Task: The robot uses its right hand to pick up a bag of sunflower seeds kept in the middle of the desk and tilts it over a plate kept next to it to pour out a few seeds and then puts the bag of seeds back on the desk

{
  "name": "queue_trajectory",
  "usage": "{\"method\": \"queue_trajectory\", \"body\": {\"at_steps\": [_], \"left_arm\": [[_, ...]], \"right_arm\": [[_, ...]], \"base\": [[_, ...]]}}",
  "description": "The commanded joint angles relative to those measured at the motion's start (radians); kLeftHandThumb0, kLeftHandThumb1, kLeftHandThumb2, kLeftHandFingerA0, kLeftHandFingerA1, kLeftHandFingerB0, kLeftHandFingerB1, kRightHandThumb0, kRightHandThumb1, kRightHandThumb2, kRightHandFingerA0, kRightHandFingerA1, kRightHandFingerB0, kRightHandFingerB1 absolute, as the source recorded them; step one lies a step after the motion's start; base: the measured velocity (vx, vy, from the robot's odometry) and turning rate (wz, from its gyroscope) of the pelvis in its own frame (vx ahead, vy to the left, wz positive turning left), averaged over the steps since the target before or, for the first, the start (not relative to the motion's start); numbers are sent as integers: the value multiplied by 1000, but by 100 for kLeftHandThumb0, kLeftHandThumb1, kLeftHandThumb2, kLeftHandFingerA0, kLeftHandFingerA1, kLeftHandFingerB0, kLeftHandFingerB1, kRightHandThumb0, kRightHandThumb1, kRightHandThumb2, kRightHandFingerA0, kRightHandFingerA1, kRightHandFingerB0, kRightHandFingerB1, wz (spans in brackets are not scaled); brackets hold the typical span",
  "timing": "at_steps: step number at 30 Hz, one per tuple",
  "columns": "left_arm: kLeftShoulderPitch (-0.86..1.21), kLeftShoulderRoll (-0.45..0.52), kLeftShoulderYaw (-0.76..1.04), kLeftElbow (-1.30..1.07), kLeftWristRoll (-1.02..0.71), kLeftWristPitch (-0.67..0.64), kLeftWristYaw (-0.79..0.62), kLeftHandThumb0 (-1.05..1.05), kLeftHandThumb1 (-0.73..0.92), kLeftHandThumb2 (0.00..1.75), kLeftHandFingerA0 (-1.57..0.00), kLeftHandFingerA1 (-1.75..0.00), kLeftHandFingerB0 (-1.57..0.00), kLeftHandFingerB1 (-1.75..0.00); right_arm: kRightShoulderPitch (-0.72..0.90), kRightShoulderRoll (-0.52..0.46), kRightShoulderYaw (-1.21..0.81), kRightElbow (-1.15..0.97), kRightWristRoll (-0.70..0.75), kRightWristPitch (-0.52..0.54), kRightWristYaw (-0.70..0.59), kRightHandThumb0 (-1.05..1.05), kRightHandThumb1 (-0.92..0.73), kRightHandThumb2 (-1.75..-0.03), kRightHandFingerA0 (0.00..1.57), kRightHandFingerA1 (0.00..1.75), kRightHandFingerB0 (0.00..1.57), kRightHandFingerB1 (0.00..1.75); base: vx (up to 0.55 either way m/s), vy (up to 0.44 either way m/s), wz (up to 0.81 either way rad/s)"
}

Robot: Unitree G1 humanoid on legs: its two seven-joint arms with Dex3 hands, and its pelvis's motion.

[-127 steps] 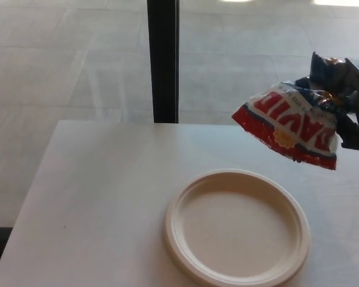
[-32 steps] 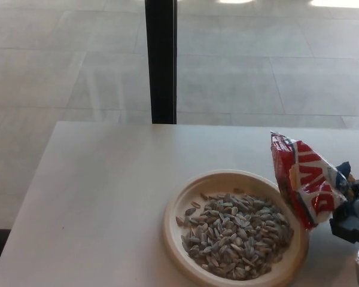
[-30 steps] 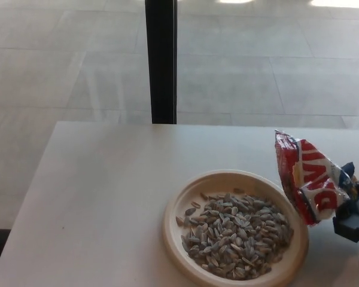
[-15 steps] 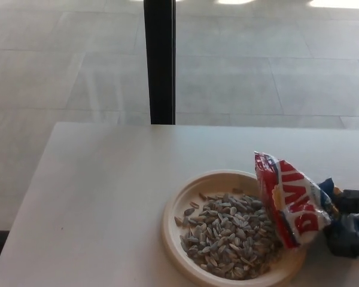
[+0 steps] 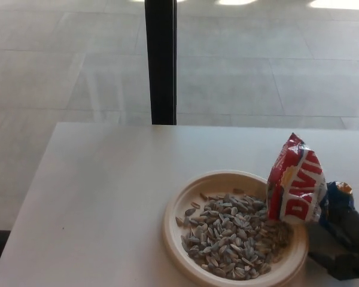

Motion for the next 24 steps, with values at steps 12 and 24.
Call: {"method": "queue_trajectory", "body": {"at_steps": [12,24], "left_arm": [[7,8,8,1,-13,8,2,-76,73,62,-54,-56,-57,-45],[18,12,-2,11,5,6,13,-77,72,62,-55,-53,-55,-43]], "right_arm": [[-6,-97,-21,-106,12,118,171,-57,-38,-58,0,0,0,0],[29,18,-397,-300,285,-51,184,-54,-29,-68,0,15,0,22]], "base": [[0,0,0],[0,0,0]]}}
